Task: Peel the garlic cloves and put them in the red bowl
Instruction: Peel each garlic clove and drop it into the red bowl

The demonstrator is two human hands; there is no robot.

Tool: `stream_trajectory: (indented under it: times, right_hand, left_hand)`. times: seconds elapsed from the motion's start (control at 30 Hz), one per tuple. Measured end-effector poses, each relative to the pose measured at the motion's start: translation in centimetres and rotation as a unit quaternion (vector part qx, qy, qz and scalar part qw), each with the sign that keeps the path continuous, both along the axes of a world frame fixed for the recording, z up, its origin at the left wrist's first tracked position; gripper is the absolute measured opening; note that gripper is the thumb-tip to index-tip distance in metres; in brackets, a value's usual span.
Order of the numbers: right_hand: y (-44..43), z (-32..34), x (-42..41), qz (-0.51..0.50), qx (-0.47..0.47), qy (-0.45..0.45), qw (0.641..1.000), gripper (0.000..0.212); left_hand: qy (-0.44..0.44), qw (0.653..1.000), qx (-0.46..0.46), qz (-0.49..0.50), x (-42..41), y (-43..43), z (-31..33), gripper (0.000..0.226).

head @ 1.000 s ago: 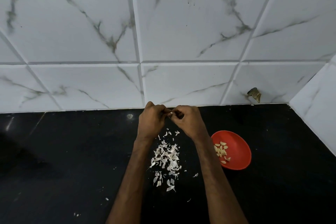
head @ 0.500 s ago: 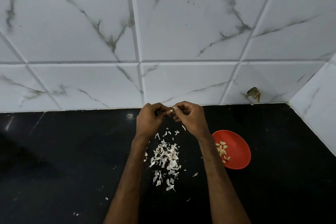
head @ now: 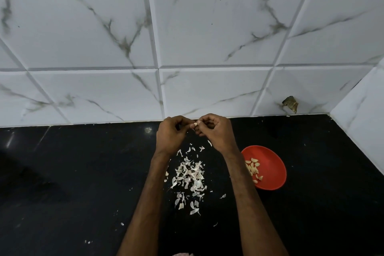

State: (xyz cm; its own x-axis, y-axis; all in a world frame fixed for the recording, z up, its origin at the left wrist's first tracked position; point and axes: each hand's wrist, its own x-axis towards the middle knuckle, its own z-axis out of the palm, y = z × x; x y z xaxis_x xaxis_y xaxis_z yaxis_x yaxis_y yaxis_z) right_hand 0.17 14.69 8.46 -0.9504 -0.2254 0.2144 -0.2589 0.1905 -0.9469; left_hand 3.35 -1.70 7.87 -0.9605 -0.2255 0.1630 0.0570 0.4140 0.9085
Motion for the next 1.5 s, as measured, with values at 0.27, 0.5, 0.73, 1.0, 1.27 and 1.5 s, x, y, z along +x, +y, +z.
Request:
stream_trajectory:
  times: [0.27,0.5,0.73,1.0,1.27,1.5]
  right_hand:
    - [-1.0,-0.4,-0.3,-0.038,0.020,0.010,0.999,0.004]
    - [-1.4,-0.2,-0.2,-0.029,0.024,0.011,0.999,0.003]
    - [-1.1,0.4,-0.2,-0.037,0.069,0.046,0.996,0.007]
    - [-1.3,0.4,-0.1,-0.050,0.087,0.123,0.987,0.003]
    - [-1.2,0.0,-0.2,-0.059,0.102,0.107,0.987,0.005]
    - [-1.0,-0.4,-0.2,-0.091,0.109,0.087,0.986,0.007]
  left_hand:
    - [0.037,0.973,0.223,-0.033,0.1,1.2,-0.2,0.014]
    - [0.023,0.949,0.313,-0.027,0.3,1.4,-0.2,0.020]
    - [-0.007,0.939,0.343,-0.006,0.3,1.5,-0.3,0.014]
    - [0.052,0.961,0.272,-0.001,0.2,1.5,-0.1,0.015]
    - [0.070,0.974,0.217,-0.006,-0.3,1.0,-0.9,0.008]
    - [0.076,0.972,0.221,-0.025,-0.3,1.6,-0.5,0.010]
